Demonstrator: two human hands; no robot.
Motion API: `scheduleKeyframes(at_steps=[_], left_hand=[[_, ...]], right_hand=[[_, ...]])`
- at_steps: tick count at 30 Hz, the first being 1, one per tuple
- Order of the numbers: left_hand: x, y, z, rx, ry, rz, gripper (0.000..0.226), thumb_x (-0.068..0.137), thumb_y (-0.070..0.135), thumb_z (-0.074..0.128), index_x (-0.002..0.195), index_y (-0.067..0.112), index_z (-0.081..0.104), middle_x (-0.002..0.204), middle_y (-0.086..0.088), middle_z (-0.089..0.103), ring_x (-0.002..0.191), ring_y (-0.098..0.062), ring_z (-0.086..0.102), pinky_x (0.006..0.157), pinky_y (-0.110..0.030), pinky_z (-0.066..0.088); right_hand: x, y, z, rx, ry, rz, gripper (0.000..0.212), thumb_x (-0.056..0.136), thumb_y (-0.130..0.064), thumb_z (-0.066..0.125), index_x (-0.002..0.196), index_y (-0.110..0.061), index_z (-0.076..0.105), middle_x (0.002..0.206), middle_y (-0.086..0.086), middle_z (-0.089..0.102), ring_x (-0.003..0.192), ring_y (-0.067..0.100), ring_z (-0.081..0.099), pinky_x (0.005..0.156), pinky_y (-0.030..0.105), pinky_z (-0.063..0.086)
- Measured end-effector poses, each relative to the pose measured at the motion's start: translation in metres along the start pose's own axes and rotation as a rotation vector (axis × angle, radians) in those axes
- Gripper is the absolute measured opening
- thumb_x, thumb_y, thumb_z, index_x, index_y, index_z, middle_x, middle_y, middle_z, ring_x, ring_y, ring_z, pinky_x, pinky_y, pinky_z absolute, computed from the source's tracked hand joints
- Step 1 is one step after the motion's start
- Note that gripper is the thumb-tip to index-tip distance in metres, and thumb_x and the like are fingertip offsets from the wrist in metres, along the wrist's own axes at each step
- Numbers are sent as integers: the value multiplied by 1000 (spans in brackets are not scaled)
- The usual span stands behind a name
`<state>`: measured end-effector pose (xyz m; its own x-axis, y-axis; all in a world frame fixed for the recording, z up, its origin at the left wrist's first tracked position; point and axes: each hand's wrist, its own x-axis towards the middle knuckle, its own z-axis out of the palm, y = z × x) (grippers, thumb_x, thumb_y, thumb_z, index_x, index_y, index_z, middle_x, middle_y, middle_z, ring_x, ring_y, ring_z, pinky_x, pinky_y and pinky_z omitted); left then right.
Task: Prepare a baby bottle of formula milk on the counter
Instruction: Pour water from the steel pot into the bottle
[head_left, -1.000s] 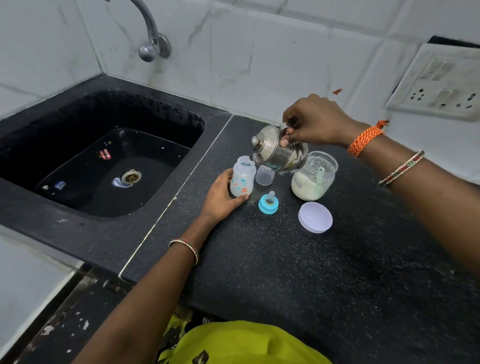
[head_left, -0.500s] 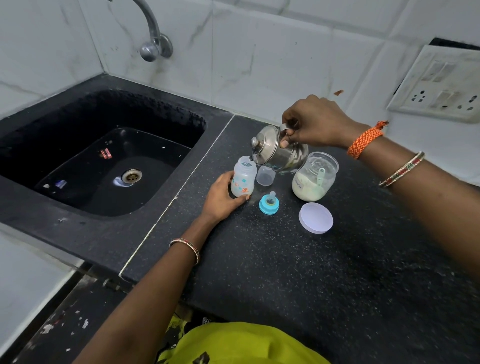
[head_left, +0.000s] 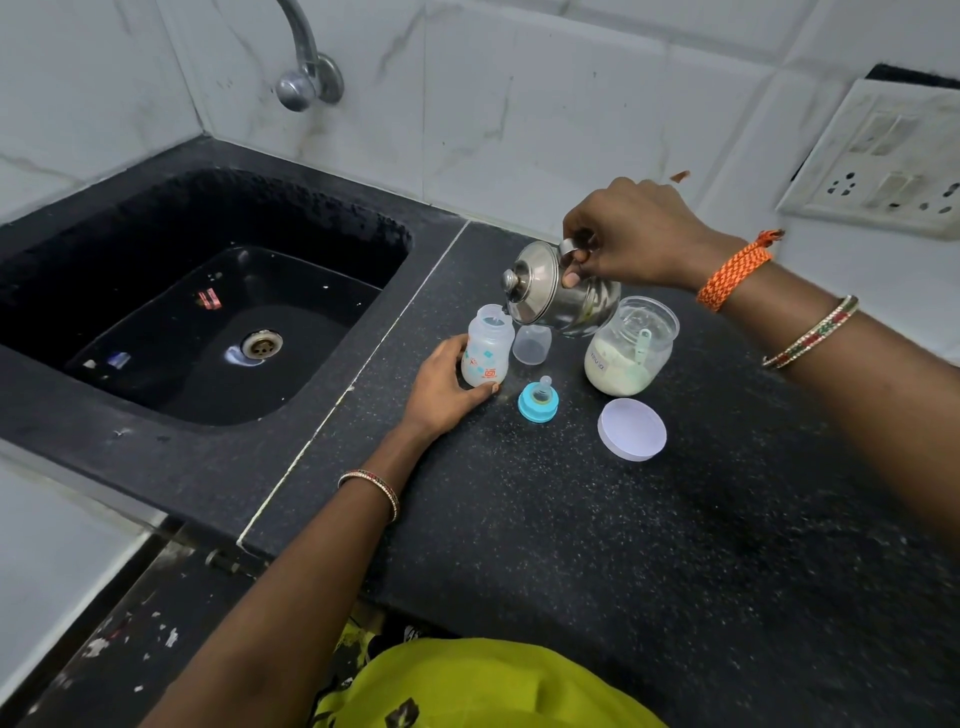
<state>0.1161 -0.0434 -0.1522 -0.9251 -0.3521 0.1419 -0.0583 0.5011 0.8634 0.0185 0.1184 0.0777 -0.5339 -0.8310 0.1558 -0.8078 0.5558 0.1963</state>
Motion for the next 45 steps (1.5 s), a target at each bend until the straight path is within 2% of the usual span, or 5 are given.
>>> scheduleKeyframes(at_steps=[19, 29, 36, 41, 45], left_hand=[[-1, 1, -1, 1, 2, -10, 67, 72, 27, 79, 130, 17, 46, 132, -4, 53, 118, -13, 51, 90, -22, 40], [-2, 4, -4, 2, -30, -20, 70, 72, 28, 80, 132, 19, 45, 135, -2, 53, 118, -12, 50, 91, -20, 39], [16, -3, -34, -242, -401, -152, 115, 74, -3, 74, 147, 22, -12, 144, -1, 27, 134, -13, 33, 107, -25, 27], [20, -6, -43, -381, -271, -237, 75, 72, -8, 73, 133, 18, 38, 127, -7, 55, 126, -29, 50, 104, -37, 42], [7, -4, -34, -236, -156, -136, 64, 63, 20, 86, 117, 37, 57, 115, 12, 68, 110, -8, 62, 95, -26, 50]], right_hand=[[-5, 7, 10, 22, 43, 37, 10, 80, -21, 64, 76, -12, 65, 76, 9, 67, 74, 31, 58, 55, 27, 32], [-27, 34, 52, 939, -60, 382, 28, 69, -14, 82, 61, -10, 56, 78, 20, 70, 74, 22, 70, 64, 30, 60], [-23, 80, 77, 1449, 152, 503, 23, 74, -4, 76, 70, -6, 53, 62, -4, 68, 66, 14, 71, 60, 30, 60], [1, 126, 111, 1542, 305, 623, 24, 77, 3, 72, 69, -9, 53, 62, -7, 68, 71, 13, 70, 67, 33, 61], [28, 146, 153, 1595, 261, 734, 21, 80, 9, 66, 74, -6, 53, 63, -3, 62, 72, 12, 67, 79, 36, 59]])
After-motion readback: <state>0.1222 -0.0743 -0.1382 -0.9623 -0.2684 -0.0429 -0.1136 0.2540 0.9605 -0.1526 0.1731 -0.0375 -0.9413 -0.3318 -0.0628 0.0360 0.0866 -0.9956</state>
